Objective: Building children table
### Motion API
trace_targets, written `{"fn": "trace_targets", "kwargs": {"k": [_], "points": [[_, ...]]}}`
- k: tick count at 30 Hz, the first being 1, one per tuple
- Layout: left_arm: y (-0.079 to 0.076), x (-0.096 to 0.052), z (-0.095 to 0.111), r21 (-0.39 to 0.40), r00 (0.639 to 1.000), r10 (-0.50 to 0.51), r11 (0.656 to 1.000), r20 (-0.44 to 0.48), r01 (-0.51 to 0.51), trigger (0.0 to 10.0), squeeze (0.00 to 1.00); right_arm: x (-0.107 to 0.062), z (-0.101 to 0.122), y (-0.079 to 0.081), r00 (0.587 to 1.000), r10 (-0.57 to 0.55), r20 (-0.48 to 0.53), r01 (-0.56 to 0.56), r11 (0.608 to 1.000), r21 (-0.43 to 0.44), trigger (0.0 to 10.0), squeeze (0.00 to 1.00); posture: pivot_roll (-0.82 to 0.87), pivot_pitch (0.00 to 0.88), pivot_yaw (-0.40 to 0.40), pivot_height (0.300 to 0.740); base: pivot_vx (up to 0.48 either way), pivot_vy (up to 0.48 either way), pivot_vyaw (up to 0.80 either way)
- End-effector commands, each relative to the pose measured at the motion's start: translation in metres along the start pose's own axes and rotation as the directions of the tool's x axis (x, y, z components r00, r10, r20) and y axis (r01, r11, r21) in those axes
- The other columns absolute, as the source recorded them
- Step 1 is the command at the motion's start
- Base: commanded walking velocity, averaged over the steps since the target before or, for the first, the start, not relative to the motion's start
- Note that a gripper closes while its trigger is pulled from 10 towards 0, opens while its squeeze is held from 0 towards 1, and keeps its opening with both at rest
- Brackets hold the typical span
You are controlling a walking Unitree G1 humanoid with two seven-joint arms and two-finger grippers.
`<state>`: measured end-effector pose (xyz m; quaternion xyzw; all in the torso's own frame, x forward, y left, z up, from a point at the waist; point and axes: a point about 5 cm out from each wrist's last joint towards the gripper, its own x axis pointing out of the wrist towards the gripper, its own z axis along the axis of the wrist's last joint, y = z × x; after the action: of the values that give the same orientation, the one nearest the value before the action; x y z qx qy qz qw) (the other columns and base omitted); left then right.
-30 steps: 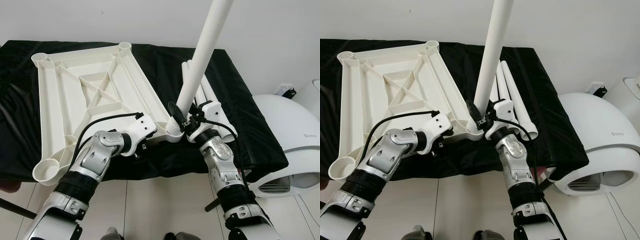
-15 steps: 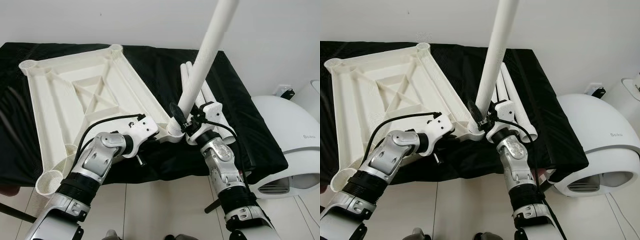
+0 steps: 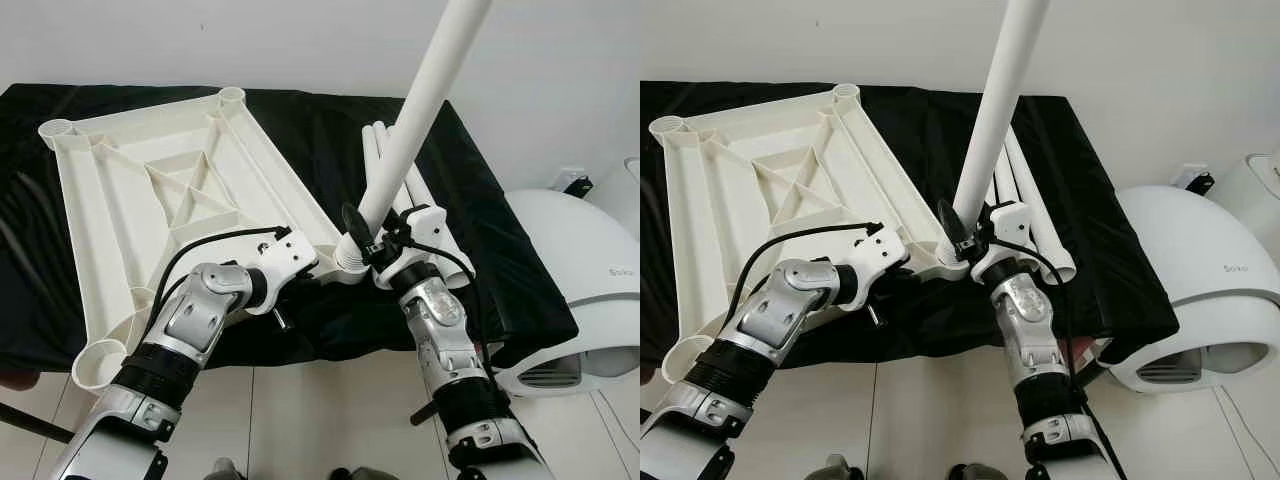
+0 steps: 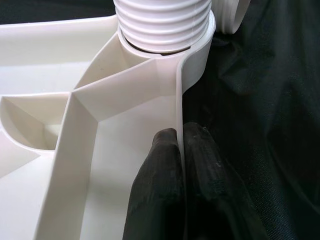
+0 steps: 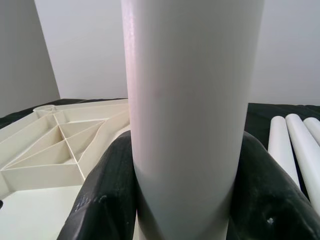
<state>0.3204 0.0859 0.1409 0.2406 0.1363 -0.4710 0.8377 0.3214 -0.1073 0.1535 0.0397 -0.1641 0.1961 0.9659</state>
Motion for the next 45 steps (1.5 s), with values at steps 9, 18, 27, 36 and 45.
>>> {"fn": "trace_targets", "kwargs": {"k": [9, 18, 27, 36, 45], "points": [[0.006, -0.001, -0.007, -0.005, 0.996, 0.079, 0.997, -0.049, -0.079, 10.0, 0.0, -0.017, -0.031, -0.001, 0.975, -0.141, -0.171, 0.143, 0.99, 0.0, 10.0, 0.0, 0.01, 0.079, -0.03, 0.74, 0.0, 0.0, 0.0], [0.006, -0.001, -0.007, -0.007, 0.995, 0.085, 0.996, -0.047, -0.086, 10.0, 0.0, -0.014, -0.028, 0.008, 0.972, -0.166, -0.165, 0.163, 0.986, -0.03, 10.0, 0.0, 0.01, 0.07, -0.037, 0.74, 0.0, 0.0, 0.0], [0.005, -0.001, -0.007, -0.007, 0.995, 0.086, 0.996, -0.045, -0.087, 10.0, 0.0, -0.013, -0.027, 0.011, 0.96, -0.227, -0.165, 0.222, 0.974, -0.044, 10.0, 0.0, 0.01, 0.065, -0.042, 0.74, 0.0, 0.0, 0.0], [0.004, -0.001, -0.007, -0.008, 0.995, 0.085, 0.996, -0.043, -0.086, 10.0, 0.0, -0.015, -0.028, 0.007, 0.913, -0.363, -0.186, 0.355, 0.932, -0.077, 10.0, 0.0, 0.01, 0.058, -0.043, 0.74, 0.0, 0.0, 0.0], [0.003, 0.0, -0.005, -0.005, 0.996, 0.083, 0.997, -0.038, -0.083, 10.0, 0.0, -0.016, -0.028, 0.007, 0.874, -0.453, -0.177, 0.435, 0.891, -0.133, 10.0, 0.0, 0.02, 0.05, -0.044, 0.74, 0.0, 0.0, 0.0]]}}
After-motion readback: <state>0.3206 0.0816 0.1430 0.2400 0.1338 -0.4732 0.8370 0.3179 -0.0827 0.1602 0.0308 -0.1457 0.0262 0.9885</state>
